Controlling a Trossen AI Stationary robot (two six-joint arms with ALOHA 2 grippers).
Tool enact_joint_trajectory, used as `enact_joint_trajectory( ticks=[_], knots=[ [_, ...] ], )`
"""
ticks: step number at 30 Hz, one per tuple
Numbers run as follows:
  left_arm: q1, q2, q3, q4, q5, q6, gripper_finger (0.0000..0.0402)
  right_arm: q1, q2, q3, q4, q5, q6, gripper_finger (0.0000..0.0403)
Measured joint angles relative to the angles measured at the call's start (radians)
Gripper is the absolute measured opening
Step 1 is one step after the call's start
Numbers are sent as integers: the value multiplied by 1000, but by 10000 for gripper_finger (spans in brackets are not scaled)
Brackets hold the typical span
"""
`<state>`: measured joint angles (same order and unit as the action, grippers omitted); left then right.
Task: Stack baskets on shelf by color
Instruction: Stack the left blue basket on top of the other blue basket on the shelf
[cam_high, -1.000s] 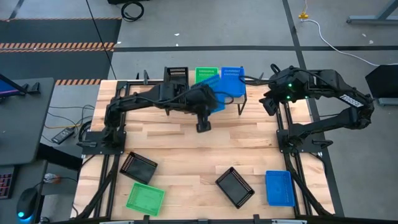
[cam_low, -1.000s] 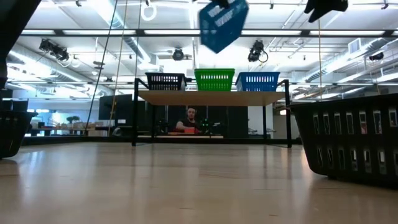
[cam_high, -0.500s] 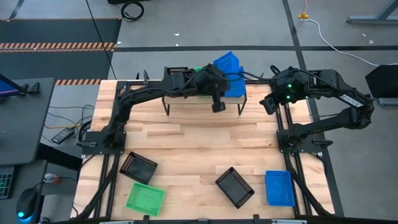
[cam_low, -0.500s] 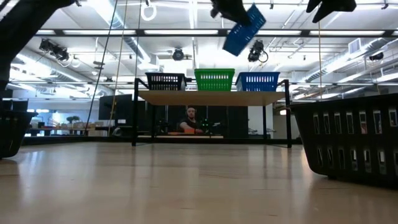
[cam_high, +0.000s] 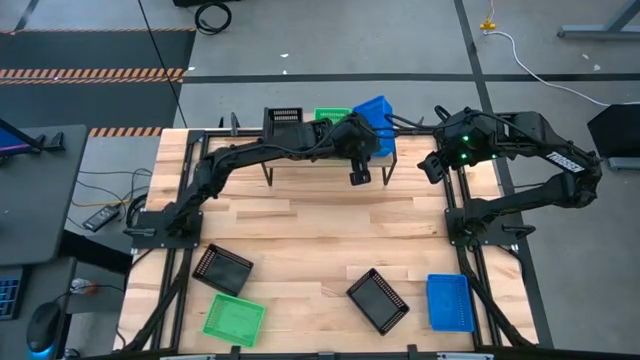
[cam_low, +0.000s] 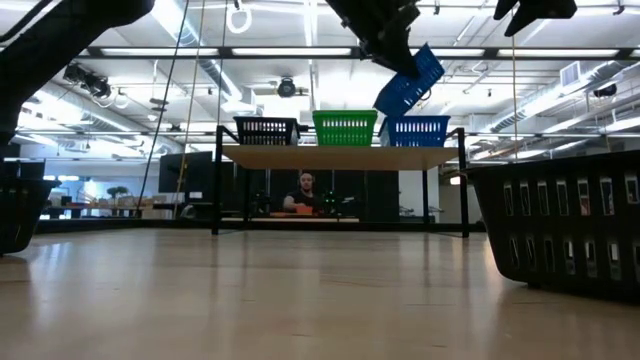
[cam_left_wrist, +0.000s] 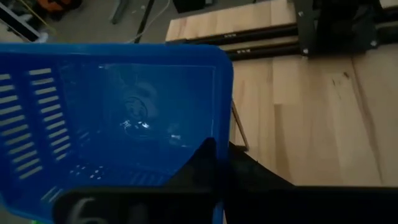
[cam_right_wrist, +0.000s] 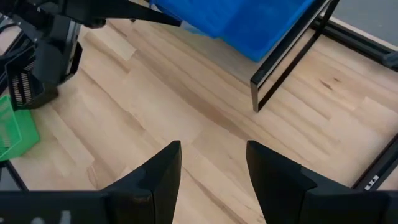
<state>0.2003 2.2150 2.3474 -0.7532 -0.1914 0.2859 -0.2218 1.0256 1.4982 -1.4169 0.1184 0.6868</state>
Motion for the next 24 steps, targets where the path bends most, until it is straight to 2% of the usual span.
enact_joint_trajectory(
  ticks=[15, 24],
  knots=[
    [30, 12, 0, 79, 5, 40, 11, 0, 0, 0, 1, 1, -9, 187],
    [30, 44, 1, 93, 5, 41, 45, 0, 0, 0, 1, 3, -9, 187]
  ],
)
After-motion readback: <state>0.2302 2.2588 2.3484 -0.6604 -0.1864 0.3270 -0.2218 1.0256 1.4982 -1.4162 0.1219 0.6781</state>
